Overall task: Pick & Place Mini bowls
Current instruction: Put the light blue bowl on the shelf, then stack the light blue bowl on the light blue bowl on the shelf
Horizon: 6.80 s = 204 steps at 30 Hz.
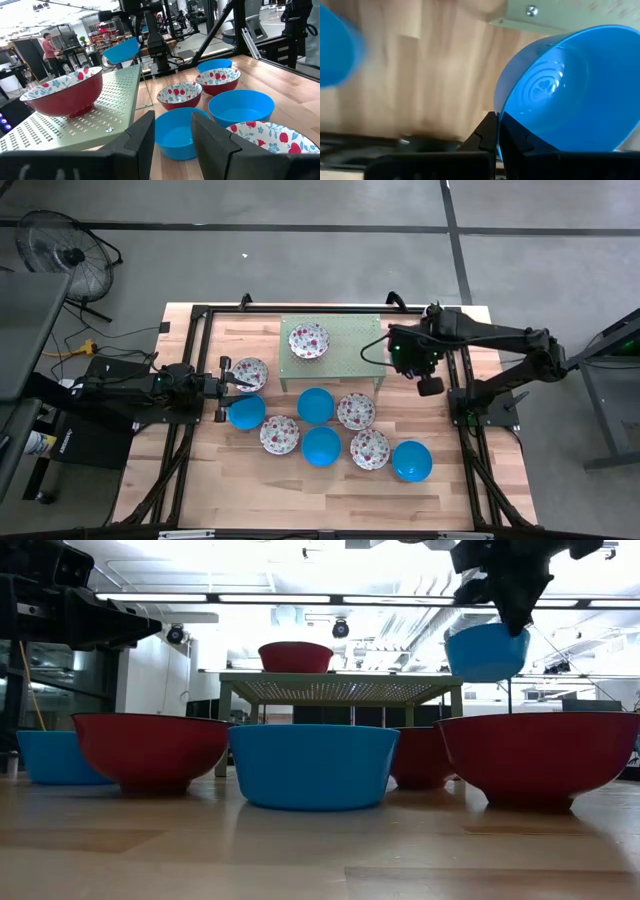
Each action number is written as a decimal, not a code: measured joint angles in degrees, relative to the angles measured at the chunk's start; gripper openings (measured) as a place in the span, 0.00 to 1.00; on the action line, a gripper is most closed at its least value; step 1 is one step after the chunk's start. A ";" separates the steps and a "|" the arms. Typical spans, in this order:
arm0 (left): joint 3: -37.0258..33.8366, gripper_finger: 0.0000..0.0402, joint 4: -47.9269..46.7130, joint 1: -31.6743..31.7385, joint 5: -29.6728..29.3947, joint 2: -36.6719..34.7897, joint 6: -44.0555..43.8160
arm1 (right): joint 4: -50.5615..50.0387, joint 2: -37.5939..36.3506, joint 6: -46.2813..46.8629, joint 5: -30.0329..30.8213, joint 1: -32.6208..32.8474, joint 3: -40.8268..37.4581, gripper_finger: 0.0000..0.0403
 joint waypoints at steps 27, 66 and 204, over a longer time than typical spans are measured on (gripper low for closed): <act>0.00 0.31 0.00 0.02 -0.01 0.01 0.00 | 24.68 6.35 -42.01 3.62 -3.05 0.02 0.00; 0.00 0.31 0.00 0.01 0.00 0.01 0.01 | 27.98 8.50 -38.93 2.45 -4.96 0.02 0.08; 0.00 0.31 0.01 0.01 0.00 0.00 0.01 | 27.64 8.31 145.47 -12.62 53.51 -23.54 0.46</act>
